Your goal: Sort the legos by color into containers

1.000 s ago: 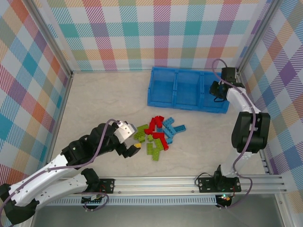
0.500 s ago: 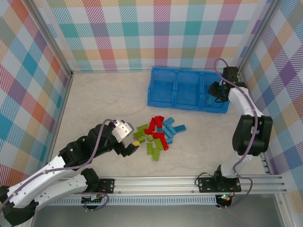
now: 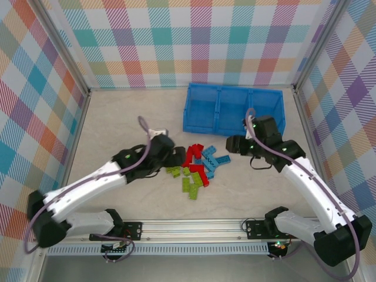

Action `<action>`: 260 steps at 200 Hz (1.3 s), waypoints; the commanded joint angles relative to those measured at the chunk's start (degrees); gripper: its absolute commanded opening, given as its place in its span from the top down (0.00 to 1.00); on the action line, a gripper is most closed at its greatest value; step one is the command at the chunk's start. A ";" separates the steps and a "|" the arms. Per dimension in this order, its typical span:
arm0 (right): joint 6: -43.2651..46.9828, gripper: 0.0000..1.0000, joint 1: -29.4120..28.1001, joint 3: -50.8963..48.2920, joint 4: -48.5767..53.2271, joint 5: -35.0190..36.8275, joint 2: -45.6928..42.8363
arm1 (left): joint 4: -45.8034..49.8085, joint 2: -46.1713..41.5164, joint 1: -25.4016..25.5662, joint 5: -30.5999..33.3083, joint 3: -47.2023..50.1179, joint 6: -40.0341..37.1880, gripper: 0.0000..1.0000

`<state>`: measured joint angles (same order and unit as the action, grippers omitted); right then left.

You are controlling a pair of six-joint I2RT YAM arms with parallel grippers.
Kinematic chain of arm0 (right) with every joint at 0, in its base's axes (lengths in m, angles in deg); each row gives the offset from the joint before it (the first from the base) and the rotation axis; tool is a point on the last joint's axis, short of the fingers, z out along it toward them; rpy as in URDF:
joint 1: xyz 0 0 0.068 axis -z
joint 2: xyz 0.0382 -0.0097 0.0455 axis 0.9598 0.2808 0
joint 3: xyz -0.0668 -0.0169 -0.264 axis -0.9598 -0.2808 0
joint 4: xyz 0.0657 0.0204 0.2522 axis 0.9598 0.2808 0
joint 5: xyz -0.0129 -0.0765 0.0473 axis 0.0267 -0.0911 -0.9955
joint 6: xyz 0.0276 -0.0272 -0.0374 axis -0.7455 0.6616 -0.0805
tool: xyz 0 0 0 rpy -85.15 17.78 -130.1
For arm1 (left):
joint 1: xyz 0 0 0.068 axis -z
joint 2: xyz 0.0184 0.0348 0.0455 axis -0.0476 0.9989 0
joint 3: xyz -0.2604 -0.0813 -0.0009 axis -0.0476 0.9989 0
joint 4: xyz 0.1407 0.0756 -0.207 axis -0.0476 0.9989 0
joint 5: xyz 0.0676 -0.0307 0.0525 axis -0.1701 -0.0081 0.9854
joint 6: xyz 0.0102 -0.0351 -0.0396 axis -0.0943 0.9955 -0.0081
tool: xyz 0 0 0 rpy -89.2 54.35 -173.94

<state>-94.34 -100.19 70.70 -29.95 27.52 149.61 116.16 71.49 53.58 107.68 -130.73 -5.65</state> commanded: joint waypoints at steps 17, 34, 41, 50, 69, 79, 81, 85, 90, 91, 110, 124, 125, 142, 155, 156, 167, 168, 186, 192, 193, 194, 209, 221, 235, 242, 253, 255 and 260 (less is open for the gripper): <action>-3.65 0.37 -7.96 -4.11 10.75 2.09 -1.70 | -0.76 16.13 -0.32 -1.24 -9.66 13.33 0.02; -4.97 0.35 -9.54 -5.88 10.50 2.01 -2.79 | -1.33 23.49 -0.88 -0.02 -13.35 14.17 0.05; -5.33 0.34 -9.87 -6.49 10.05 1.56 -3.38 | -0.80 26.78 -1.36 -0.33 -15.47 14.02 0.06; -5.74 0.34 -10.14 -7.09 9.50 1.16 -4.09 | -0.12 30.77 -1.89 -1.68 -18.38 13.63 0.09; -5.74 0.33 -10.32 -7.44 9.43 1.25 -5.24 | -0.98 36.67 -2.33 -4.13 -22.16 12.17 0.15; -5.59 0.33 -10.34 -7.40 9.93 1.70 -5.59 | -1.55 38.66 -2.42 -4.42 -23.34 11.98 0.17; -5.55 0.33 -10.33 -7.35 10.00 1.78 -5.69 | -1.58 39.08 -2.42 -4.41 -23.56 11.85 0.17; -5.43 0.33 -10.32 -7.43 10.16 1.94 -5.81 | -1.48 39.77 -2.48 -4.29 -24.06 11.73 0.18; -5.36 0.33 -10.32 -7.48 10.22 2.15 -5.99 | -1.11 40.75 -2.58 -4.00 -24.74 11.82 0.19; -5.35 0.33 -10.28 -7.53 10.27 2.21 -6.01 | -1.00 40.98 -2.59 -3.94 -24.84 11.90 0.20; -5.24 0.33 -10.33 -7.61 10.49 2.21 -6.45 | 0.65 43.92 -3.31 -3.88 -26.47 12.56 0.29; -5.28 0.32 -10.33 -7.64 10.56 2.01 -6.75 | 0.87 44.79 -3.80 -3.90 -26.44 12.76 0.37; -5.30 0.32 -10.33 -7.65 10.52 1.97 -6.82 | 0.87 44.80 -3.82 -3.89 -26.40 12.77 0.38; -5.48 0.32 -10.39 -7.62 10.52 1.87 -7.40 | 0.96 44.99 -3.98 -3.53 -26.01 12.77 0.48; -5.63 0.32 -10.41 -7.66 10.30 1.81 -7.67 | 0.96 44.69 -4.00 -3.36 -25.60 12.68 0.56; -5.61 0.32 -10.41 -7.66 10.31 1.78 -7.68 | 0.96 44.66 -4.00 -3.36 -25.58 12.68 0.56; -5.72 0.32 -10.41 -7.40 10.20 1.17 -7.61 | 0.87 44.20 -3.99 -3.30 -25.30 12.52 0.61; -5.79 0.32 -10.41 -7.35 10.17 1.06 -7.60 | 0.87 44.12 -4.00 -3.28 -25.25 12.47 0.62; -6.11 0.32 -10.41 -7.13 9.10 -0.97 -7.60 | 0.65 42.79 -4.00 -2.97 -24.91 11.94 0.71; -6.18 0.32 -10.49 -6.99 8.60 -1.30 -7.67 | 0.53 42.19 -3.97 -2.88 -24.82 11.61 0.74; -6.24 0.32 -10.50 -6.97 8.54 -1.31 -7.68 | 0.48 42.05 -3.99 -2.81 -24.79 11.53 0.74; -6.27 0.32 -10.50 -7.01 8.46 -1.32 -7.69 | 0.45 41.94 -4.00 -2.77 -24.78 11.45 0.75; -6.48 0.31 -10.54 -6.76 7.88 -1.01 -7.78 | 0.08 40.43 -3.97 -2.25 -25.00 10.22 0.82; -6.62 0.31 -10.50 -6.62 7.68 -0.59 -7.69 | -0.01 39.14 -4.05 -1.70 -25.36 9.15 0.86; -6.82 0.31 -10.50 -6.43 7.43 -0.70 -7.60 | -0.25 37.71 -4.20 -0.82 -26.18 7.52 0.88; -6.95 0.31 -10.50 -6.30 7.18 -0.93 -7.60 | -0.64 37.13 -4.33 -0.05 -26.79 6.54 0.88; -7.07 0.31 -10.58 -6.42 6.61 -1.20 -7.76 | -0.95 36.86 -4.67 1.87 -28.46 4.81 0.89; -7.08 0.31 -10.56 -6.56 6.51 -1.23 -7.75 | -1.02 36.96 -4.79 2.26 -28.92 4.50 0.89; -7.09 0.31 -10.57 -6.64 6.17 -1.24 -7.91 | -1.18 37.25 -5.19 3.06 -30.07 3.61 0.89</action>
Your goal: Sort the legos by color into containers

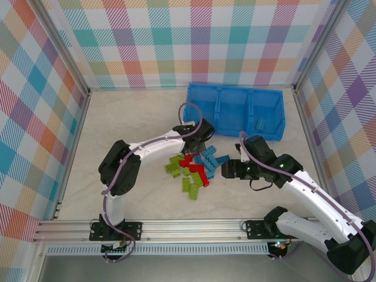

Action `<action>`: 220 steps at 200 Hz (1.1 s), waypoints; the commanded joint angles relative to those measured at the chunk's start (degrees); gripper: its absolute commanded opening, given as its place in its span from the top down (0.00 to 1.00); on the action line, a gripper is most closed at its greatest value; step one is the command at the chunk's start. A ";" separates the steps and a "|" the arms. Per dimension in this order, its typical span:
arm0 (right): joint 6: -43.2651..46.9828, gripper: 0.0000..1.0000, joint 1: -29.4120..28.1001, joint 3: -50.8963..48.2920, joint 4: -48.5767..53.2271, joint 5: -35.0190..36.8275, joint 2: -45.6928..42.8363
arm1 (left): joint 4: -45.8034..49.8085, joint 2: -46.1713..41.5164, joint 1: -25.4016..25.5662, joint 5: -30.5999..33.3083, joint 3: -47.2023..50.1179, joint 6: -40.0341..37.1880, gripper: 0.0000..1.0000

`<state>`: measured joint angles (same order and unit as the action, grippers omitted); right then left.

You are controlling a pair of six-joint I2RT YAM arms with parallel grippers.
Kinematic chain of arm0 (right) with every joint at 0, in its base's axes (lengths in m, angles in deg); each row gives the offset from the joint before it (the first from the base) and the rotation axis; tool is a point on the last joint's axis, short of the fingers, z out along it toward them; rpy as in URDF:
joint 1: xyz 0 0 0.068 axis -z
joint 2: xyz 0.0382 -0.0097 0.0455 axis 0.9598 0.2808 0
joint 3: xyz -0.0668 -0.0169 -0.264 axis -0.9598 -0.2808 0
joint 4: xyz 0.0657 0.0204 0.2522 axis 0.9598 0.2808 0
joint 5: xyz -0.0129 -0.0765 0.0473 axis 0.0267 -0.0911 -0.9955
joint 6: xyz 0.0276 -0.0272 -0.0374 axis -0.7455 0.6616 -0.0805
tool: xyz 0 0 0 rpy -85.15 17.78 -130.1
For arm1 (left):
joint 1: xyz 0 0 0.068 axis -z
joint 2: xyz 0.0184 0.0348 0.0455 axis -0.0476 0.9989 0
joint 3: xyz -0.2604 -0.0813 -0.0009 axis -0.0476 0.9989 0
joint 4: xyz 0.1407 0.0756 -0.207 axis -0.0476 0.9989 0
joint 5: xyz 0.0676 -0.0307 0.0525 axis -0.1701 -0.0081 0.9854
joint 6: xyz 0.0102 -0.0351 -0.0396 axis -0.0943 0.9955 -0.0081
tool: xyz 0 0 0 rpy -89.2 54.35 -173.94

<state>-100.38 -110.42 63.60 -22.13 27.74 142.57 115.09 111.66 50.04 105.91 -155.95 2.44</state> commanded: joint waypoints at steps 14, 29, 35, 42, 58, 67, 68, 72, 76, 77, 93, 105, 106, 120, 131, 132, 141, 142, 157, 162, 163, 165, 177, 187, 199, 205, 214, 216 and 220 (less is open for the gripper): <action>-1.14 0.30 -0.35 0.02 -2.30 -1.12 -1.00 | -1.01 -0.53 -3.22 6.30 -9.11 -6.69 0.89; -1.39 0.30 -0.35 -0.14 -2.89 -1.22 -0.92 | -2.38 3.98 -5.18 6.03 -14.86 -9.77 0.89; -1.49 0.30 -0.34 -0.07 -3.08 -1.56 -0.92 | -2.77 6.26 -5.88 5.54 -17.94 -11.53 0.89; -1.57 0.30 -0.36 0.12 -3.30 -2.10 -0.80 | -2.68 8.97 -6.35 5.11 -21.19 -13.14 0.89; -1.66 0.30 -0.43 0.82 -3.03 -2.13 -0.88 | -2.91 14.33 -7.37 5.79 -27.84 -14.89 0.90; -1.63 0.30 -0.45 1.18 -2.50 -1.71 -1.07 | -3.52 16.86 -7.75 6.31 -30.66 -15.79 0.90; -1.65 0.30 -0.45 1.23 -2.50 -1.67 -1.02 | -3.56 17.04 -7.80 6.41 -30.97 -15.93 0.90; -1.66 0.29 -0.45 1.28 -2.27 -1.45 -1.25 | -3.79 18.00 -7.91 6.84 -32.02 -16.33 0.90; -1.64 0.29 -0.45 1.40 -2.07 -1.30 -1.39 | -4.09 18.91 -7.93 7.29 -33.05 -16.91 0.90; -1.65 0.29 -0.45 1.39 -1.99 -1.25 -1.42 | -4.20 19.12 -7.98 7.34 -33.26 -17.06 0.90; -1.74 0.29 -0.45 1.57 -1.19 -1.02 -1.94 | -5.54 22.12 -8.18 8.13 -36.16 -18.87 0.90; -1.95 0.28 -0.43 1.63 -0.73 -0.94 -2.51 | -5.55 24.00 -8.30 7.04 -38.32 -19.63 0.89; -1.98 0.28 -0.44 1.55 -0.66 -0.89 -2.55 | -5.54 24.17 -8.29 6.95 -38.49 -19.69 0.89; -2.43 0.27 -0.45 1.09 -0.42 -0.69 -3.41 | -6.09 25.31 -8.29 5.66 -39.57 -19.77 0.86; -2.76 0.26 -0.45 0.57 -0.33 -0.55 -4.08 | -6.48 25.55 -8.29 5.30 -39.71 -19.47 0.81; -2.79 0.26 -0.45 0.58 -0.33 -0.52 -4.08 | -6.49 25.51 -8.29 5.33 -39.71 -19.44 0.80; -3.04 0.25 -0.45 0.28 -0.32 -0.49 -4.41 | -6.50 25.52 -8.29 5.36 -39.71 -19.11 0.72; -3.10 0.25 -0.45 0.26 -0.32 -0.45 -4.47 | -6.50 25.50 -8.29 5.36 -39.71 -19.08 0.72; -3.33 0.24 -0.45 -0.25 -0.24 -0.23 -4.68 | -5.96 24.79 -8.23 5.44 -39.71 -18.77 0.66; -3.33 0.24 -0.45 -0.37 -0.24 -0.17 -4.59 | -5.62 24.32 -8.20 5.45 -39.65 -18.56 0.64; -3.34 0.24 -0.45 -0.33 -0.24 -0.11 -4.56 | -5.57 24.24 -8.20 5.45 -39.64 -18.54 0.64; -3.32 0.24 -0.47 -0.35 -0.24 -0.07 -4.46 | -5.43 23.98 -8.20 5.45 -39.56 -18.46 0.63; -3.34 0.24 -0.41 -0.34 -0.32 0.39 -4.10 | -5.09 21.92 -8.12 5.32 -38.43 -18.17 0.61; -3.13 0.24 -0.45 -0.23 -0.48 0.60 -3.50 | -5.81 19.30 -7.81 5.36 -36.19 -18.17 0.58; -2.82 0.23 -0.45 0.11 -0.80 0.97 -2.50 | -7.60 14.88 -7.30 5.36 -31.73 -18.27 0.55; -2.62 0.23 -0.49 0.30 -1.08 1.00 -1.95 | -8.92 12.29 -7.03 5.30 -28.96 -18.29 0.53; -2.37 0.23 -0.45 0.50 -1.64 1.00 -1.02 | -11.71 8.07 -6.50 5.08 -24.16 -18.51 0.50; -2.37 0.23 -0.51 0.57 -1.77 1.00 -0.83 | -12.24 7.15 -6.39 5.03 -23.10 -18.54 0.49; -2.24 0.23 -0.49 0.67 -2.08 1.00 -0.41 | -13.15 5.39 -6.10 4.71 -21.26 -18.69 0.49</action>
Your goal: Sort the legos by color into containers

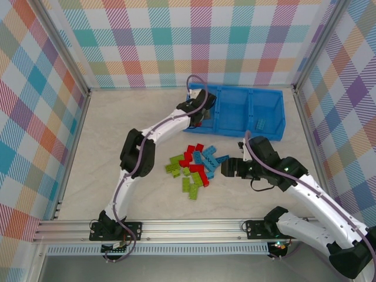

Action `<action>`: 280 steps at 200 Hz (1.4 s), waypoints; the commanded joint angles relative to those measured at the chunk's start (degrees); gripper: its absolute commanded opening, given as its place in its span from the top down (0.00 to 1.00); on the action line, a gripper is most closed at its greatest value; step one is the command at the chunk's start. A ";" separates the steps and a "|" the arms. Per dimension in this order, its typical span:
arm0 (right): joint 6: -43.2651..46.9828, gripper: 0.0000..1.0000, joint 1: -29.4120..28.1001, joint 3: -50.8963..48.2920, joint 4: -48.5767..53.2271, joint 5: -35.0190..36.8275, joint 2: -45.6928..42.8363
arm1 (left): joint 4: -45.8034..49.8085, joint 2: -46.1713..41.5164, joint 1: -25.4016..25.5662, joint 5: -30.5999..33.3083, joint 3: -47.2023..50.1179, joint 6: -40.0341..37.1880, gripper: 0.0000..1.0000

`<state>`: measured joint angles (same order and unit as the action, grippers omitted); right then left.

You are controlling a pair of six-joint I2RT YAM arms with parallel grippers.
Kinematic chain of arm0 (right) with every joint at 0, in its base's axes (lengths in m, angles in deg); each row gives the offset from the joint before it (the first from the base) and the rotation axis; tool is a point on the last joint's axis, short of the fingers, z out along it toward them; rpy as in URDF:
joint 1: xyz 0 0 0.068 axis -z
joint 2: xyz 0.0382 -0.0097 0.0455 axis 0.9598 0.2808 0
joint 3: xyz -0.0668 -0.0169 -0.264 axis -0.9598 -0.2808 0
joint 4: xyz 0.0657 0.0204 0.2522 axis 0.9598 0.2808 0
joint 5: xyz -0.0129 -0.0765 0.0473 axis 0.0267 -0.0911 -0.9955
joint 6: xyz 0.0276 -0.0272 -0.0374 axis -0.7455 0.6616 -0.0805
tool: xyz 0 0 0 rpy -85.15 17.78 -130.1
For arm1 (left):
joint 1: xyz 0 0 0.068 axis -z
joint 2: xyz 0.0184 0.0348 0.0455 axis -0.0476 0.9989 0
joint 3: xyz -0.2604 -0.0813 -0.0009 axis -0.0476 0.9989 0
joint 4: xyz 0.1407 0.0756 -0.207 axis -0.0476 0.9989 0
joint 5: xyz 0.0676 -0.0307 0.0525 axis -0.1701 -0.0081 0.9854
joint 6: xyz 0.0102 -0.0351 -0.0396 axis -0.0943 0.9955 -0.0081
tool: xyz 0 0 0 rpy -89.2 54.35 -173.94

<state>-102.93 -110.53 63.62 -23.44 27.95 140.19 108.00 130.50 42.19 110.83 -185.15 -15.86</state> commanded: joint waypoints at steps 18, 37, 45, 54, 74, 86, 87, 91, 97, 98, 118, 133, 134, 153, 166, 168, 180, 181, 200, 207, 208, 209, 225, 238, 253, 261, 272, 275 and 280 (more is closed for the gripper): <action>0.71 0.23 -0.48 0.92 -2.30 0.42 4.08 | -7.48 -22.31 3.22 -0.81 15.59 -1.99 0.47; 0.71 0.23 -0.93 0.78 -3.87 1.09 6.76 | -10.25 -33.74 5.79 -1.79 26.47 -5.31 0.47; 0.65 0.24 -1.50 0.60 -4.62 1.63 7.99 | -11.81 -38.95 7.05 -2.60 31.54 -7.65 0.47; 0.48 0.25 -2.47 0.51 -5.87 1.83 9.71 | -12.85 -44.66 8.58 -3.54 36.64 -10.68 0.47; 0.22 0.25 -5.83 1.11 -9.38 1.49 14.38 | -9.43 -56.46 10.70 -5.61 44.18 -18.50 0.45; -0.22 0.25 -8.18 2.09 -11.32 1.88 17.70 | -4.11 -62.77 10.85 -6.96 46.84 -23.04 0.41; -0.33 0.25 -8.39 2.16 -11.50 1.95 17.98 | -3.65 -63.40 10.83 -7.08 47.04 -23.50 0.41; -0.69 0.26 -9.33 2.60 -12.11 2.16 19.12 | -1.75 -65.61 10.89 -7.28 47.91 -25.28 0.39; -1.41 0.26 -10.81 3.10 -13.09 2.58 20.87 | 0.93 -68.85 10.92 -7.65 49.21 -27.62 0.36; -1.54 0.26 -11.07 3.20 -13.17 2.74 21.15 | 1.33 -69.12 10.91 -7.69 49.45 -28.03 0.36; -8.95 0.29 -17.37 4.25 -13.62 8.27 26.03 | 8.11 -79.69 10.90 -7.29 54.60 -34.44 0.32; -16.61 0.29 -22.77 2.83 -14.77 12.88 28.01 | 11.13 -86.87 10.99 -9.00 59.43 -40.55 0.32; -17.09 0.29 -23.11 2.75 -14.93 13.16 28.10 | 11.31 -87.32 10.99 -9.20 59.70 -41.05 0.32; -24.82 0.27 -28.26 0.84 -17.92 15.45 30.30 | 14.14 -94.57 10.99 -14.70 65.49 -48.76 0.25; -28.53 0.24 -29.89 0.99 -18.23 15.31 32.95 | 14.36 -98.24 10.99 -19.37 69.05 -52.64 0.07; -28.62 0.24 -30.12 1.11 -18.36 15.24 33.35 | 14.09 -98.60 10.99 -20.09 69.56 -53.21 0.04; -29.50 0.19 -31.12 2.29 -18.03 15.15 36.75 | 12.04 -100.69 10.99 -23.44 73.15 -55.40 0.00; -29.55 0.19 -31.15 2.39 -17.92 15.13 37.04 | 11.89 -100.82 10.99 -23.67 73.42 -55.59 0.00; -30.15 0.18 -31.65 4.94 -16.71 13.83 41.97 | 10.46 -101.55 10.99 -28.80 76.62 -59.18 0.00; -30.59 0.19 -31.98 5.48 -16.76 14.09 43.32 | 10.80 -101.64 10.99 -30.25 77.00 -61.29 0.00; -30.63 0.19 -32.02 5.53 -16.85 14.12 43.49 | 10.84 -101.69 10.99 -30.33 77.05 -61.47 0.00; -30.69 0.19 -32.04 5.55 -16.94 14.22 43.61 | 10.94 -101.71 10.99 -30.50 77.08 -61.74 0.00; -31.24 0.24 -32.15 5.49 -18.93 14.62 45.29 | 10.97 -103.03 10.99 -31.59 77.45 -63.50 0.00; -31.37 0.27 -32.15 5.53 -20.09 15.21 46.47 | 11.20 -104.33 10.99 -31.71 78.01 -64.59 0.00; -30.98 0.30 -32.16 6.21 -19.84 15.95 47.63 | 11.73 -105.44 10.99 -32.00 78.73 -65.47 0.00; -30.62 0.33 -32.14 6.50 -19.57 16.39 48.06 | 11.96 -105.81 10.99 -32.49 79.00 -65.79 0.00; -30.07 0.38 -32.13 6.65 -19.33 17.05 48.39 | 12.40 -106.12 10.99 -33.67 79.26 -66.68 0.00; -29.91 0.40 -32.11 6.65 -19.32 17.24 48.52 | 12.51 -106.13 10.99 -34.05 79.31 -66.88 0.00; -29.61 0.44 -32.11 6.63 -19.47 17.45 48.63 | 12.74 -106.13 10.99 -34.64 79.40 -67.30 0.00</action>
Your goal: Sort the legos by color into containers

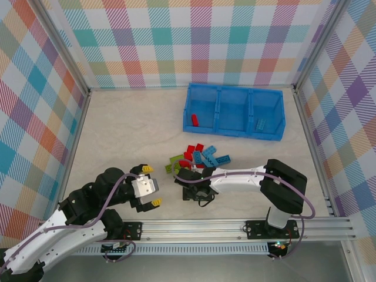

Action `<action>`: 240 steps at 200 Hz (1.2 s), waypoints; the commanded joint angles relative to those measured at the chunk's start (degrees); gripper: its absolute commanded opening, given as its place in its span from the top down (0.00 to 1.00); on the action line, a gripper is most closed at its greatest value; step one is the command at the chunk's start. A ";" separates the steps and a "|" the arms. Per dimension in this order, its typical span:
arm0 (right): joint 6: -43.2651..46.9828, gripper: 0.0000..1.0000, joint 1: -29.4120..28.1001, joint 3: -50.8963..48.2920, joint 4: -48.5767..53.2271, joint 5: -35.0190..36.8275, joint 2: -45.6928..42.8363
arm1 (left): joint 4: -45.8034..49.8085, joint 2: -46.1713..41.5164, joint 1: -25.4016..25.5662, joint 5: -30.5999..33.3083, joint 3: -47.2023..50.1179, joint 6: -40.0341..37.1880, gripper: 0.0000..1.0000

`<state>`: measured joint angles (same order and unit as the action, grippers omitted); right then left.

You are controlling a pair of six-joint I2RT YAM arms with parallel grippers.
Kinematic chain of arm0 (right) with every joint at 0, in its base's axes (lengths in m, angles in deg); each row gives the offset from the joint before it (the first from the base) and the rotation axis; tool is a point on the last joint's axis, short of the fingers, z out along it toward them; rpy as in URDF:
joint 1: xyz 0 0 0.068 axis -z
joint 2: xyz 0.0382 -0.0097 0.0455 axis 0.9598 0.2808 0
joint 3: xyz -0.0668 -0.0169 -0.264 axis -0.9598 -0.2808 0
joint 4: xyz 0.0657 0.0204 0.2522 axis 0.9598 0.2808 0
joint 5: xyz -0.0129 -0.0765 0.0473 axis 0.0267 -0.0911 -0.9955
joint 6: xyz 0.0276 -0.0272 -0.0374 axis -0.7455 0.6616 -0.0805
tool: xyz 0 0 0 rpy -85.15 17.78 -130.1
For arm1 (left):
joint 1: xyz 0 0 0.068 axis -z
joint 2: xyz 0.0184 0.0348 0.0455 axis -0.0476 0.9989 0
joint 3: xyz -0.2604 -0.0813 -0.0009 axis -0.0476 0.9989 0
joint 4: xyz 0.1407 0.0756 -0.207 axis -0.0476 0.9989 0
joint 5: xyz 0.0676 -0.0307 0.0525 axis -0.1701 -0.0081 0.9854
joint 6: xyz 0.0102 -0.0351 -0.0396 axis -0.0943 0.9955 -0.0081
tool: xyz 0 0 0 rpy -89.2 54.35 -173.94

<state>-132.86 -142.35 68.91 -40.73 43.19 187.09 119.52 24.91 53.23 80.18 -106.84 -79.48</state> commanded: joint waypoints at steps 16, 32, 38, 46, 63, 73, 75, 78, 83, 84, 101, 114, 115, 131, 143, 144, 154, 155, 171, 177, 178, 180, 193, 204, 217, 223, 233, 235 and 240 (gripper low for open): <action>0.73 0.52 -0.25 0.90 -2.66 2.66 1.59 | 1.63 -0.30 -0.05 -5.69 1.26 -4.78 0.00; 1.08 0.60 -0.28 0.52 -2.66 2.73 1.05 | 1.29 -0.02 -0.05 -6.78 1.60 -4.90 0.00; 1.27 0.62 -0.29 0.46 -2.43 2.84 0.66 | 1.13 0.03 -0.05 -7.03 1.78 -4.89 0.00; 1.39 0.66 -0.33 0.38 -2.00 3.06 -0.07 | 0.98 0.23 -0.05 -7.14 1.88 -4.89 0.00; 1.52 0.70 -0.29 -0.65 -1.50 4.11 -2.88 | 0.60 0.69 -0.08 -6.57 1.96 -4.89 0.00; 1.76 0.72 -0.29 -1.48 -1.46 4.86 -5.45 | 0.34 1.03 -0.13 -6.07 1.96 -4.95 0.00; 1.84 0.73 -0.32 -1.54 -1.40 5.05 -6.02 | 0.32 1.08 -0.07 -6.04 1.96 -4.97 0.00; 2.00 0.73 -0.33 -1.76 -1.27 5.32 -6.92 | 0.24 1.12 -0.10 -5.90 1.93 -4.98 0.00; 2.38 0.73 -0.33 -1.82 -0.84 5.89 -8.41 | 0.03 1.13 -0.14 -5.75 1.96 -4.99 0.00; 2.44 0.73 -0.33 -1.82 -0.78 6.04 -8.78 | 0.00 1.13 -0.14 -5.70 1.96 -4.99 0.00; 5.26 0.73 0.16 0.07 3.14 9.59 -13.71 | -1.27 0.89 -0.14 -4.92 2.13 -4.74 0.00; 9.45 0.72 2.85 2.34 6.57 11.14 -17.03 | -3.12 0.16 -0.20 -4.14 2.52 -4.01 0.00; 9.80 0.72 3.19 2.46 6.76 11.22 -17.26 | -3.29 0.07 -0.21 -4.06 2.55 -3.92 0.00; 16.49 0.73 10.39 3.81 7.29 10.81 -20.82 | -5.87 -1.11 -0.63 -3.07 3.26 -2.65 0.00; 22.43 0.73 16.70 5.15 6.12 9.27 -22.36 | -7.82 -1.89 -1.20 -1.83 3.70 -0.94 0.00; 22.88 0.73 17.24 5.31 6.09 9.19 -22.43 | -8.01 -1.96 -1.24 -1.72 3.71 -0.72 0.00; 27.26 0.73 22.22 7.30 5.45 8.68 -22.14 | -9.70 -2.50 -1.75 0.20 4.02 1.81 0.00; 27.67 0.73 22.81 7.49 5.45 8.58 -22.06 | -9.88 -2.53 -1.78 0.44 4.05 1.97 0.00; 33.12 0.73 30.75 10.95 4.26 6.54 -19.43 | -12.16 -3.32 -2.51 4.27 4.52 7.07 0.00; 34.64 0.73 33.61 11.94 3.19 5.11 -17.88 | -12.70 -3.67 -2.84 5.17 4.51 8.51 0.00; 34.83 0.73 34.09 12.09 2.96 4.78 -17.60 | -12.74 -3.73 -2.90 5.34 4.51 8.62 0.00; 35.27 0.73 35.04 12.40 2.54 4.04 -17.08 | -12.95 -3.82 -2.96 5.69 4.51 9.23 0.00; 36.79 0.73 40.71 14.70 0.39 -0.49 -12.93 | -13.50 -4.53 -3.67 7.38 4.27 12.32 0.00; 37.93 0.73 43.97 16.96 -1.31 -2.58 -8.93 | -13.62 -4.97 -4.24 7.99 4.25 13.63 0.00; 38.95 0.74 46.68 19.85 -2.42 -4.34 -4.08 | -13.52 -5.20 -4.45 7.67 4.68 13.74 0.00; 39.07 0.74 47.78 21.17 -2.90 -5.00 -1.68 | -13.48 -5.20 -4.56 7.45 4.78 13.74 0.00; 38.30 0.74 49.51 23.06 -3.35 -5.86 1.62 | -13.22 -5.04 -4.66 7.43 4.71 13.74 0.00; 38.18 0.74 49.88 23.34 -3.52 -6.20 2.21 | -13.18 -5.03 -4.70 7.44 4.69 13.72 0.00; 37.73 0.74 50.64 23.85 -4.42 -7.23 3.67 | -13.05 -5.02 -4.64 7.61 4.69 13.67 0.00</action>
<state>-97.53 -94.60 89.08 -42.26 42.01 184.99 108.27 20.24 49.47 86.52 -102.93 -68.44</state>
